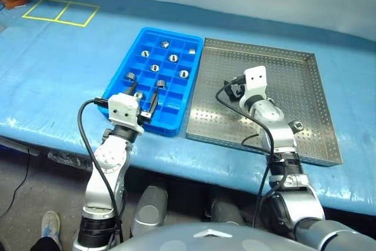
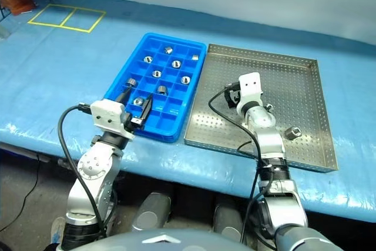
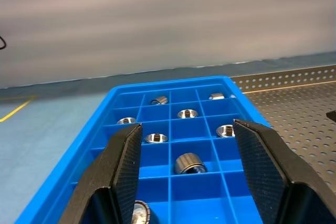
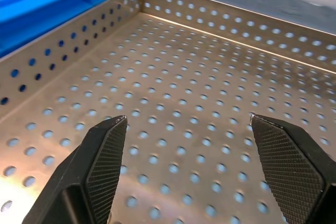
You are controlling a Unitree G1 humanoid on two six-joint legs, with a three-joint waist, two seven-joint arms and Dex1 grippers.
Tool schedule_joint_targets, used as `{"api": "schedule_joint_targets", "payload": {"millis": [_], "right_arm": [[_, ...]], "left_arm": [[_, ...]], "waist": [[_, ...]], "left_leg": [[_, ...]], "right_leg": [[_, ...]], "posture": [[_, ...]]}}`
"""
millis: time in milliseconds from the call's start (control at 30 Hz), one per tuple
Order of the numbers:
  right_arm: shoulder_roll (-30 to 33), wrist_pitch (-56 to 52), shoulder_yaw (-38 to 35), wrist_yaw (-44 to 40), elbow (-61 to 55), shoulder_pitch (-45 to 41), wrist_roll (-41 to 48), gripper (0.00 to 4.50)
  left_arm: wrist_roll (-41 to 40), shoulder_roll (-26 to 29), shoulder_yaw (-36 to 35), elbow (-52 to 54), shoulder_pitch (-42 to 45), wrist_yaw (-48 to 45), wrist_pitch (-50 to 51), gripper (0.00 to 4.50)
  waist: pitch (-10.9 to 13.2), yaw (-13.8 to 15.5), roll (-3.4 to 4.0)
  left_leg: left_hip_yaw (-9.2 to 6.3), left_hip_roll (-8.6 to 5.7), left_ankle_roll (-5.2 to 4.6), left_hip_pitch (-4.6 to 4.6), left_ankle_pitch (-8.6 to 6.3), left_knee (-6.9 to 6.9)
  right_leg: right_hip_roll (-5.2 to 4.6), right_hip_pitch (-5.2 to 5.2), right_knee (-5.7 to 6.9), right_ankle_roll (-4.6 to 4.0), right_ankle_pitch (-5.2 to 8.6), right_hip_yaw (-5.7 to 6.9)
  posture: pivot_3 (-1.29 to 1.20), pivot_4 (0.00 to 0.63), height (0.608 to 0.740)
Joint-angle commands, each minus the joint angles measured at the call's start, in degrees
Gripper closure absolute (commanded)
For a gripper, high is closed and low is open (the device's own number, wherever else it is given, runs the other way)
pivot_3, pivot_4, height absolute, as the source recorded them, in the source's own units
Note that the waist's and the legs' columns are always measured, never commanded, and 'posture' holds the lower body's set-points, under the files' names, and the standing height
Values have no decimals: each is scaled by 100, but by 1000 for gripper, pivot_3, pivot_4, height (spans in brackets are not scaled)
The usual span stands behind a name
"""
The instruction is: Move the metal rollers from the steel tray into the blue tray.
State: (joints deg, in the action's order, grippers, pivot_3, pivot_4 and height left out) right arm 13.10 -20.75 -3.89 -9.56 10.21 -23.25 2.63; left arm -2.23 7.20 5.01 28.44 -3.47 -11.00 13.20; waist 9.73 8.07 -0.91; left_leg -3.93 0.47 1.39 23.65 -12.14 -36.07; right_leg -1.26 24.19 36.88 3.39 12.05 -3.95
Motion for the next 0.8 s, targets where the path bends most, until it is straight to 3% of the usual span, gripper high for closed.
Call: {"api": "schedule_joint_targets", "payload": {"millis": [33,433,567,700,800], "right_arm": [[131,-72,-217,348,-412,116,-148,523],[-26,-1117,-784,539,-542,333,456,523],[-82,-1173,-756,273,-265,198,681,1245],[-134,-969,-649,159,-317,134,705,2710],[-97,-516,-366,1,-415,125,520,2784]], "left_arm": [[-58,15,39,-7,115,-79,-148,1487],[-86,17,117,-136,204,-195,-142,1487],[-90,27,112,-133,207,-191,-122,1487],[-95,41,57,-82,158,-160,-115,1487],[-126,18,-20,9,70,-103,-117,1487]], "waist": [[0,-81,0],[0,-384,1],[-1,-442,1],[-1,-459,2],[-1,-468,2]], "left_leg": [[0,0,0,-1,0,-1],[-2,0,-4,-22,2,-2],[-3,0,-5,-35,2,-2],[-3,0,-5,-39,2,-2],[-3,-1,-5,-39,2,-2]], "right_leg": [[0,0,0,-1,1,0],[0,-27,-2,-9,7,0],[0,-40,-1,7,23,-1],[0,-44,-1,7,23,-1],[0,-43,0,8,23,-1]], "posture": [[241,150,740],[220,150,740],[214,150,740],[232,150,740],[242,150,740]]}}
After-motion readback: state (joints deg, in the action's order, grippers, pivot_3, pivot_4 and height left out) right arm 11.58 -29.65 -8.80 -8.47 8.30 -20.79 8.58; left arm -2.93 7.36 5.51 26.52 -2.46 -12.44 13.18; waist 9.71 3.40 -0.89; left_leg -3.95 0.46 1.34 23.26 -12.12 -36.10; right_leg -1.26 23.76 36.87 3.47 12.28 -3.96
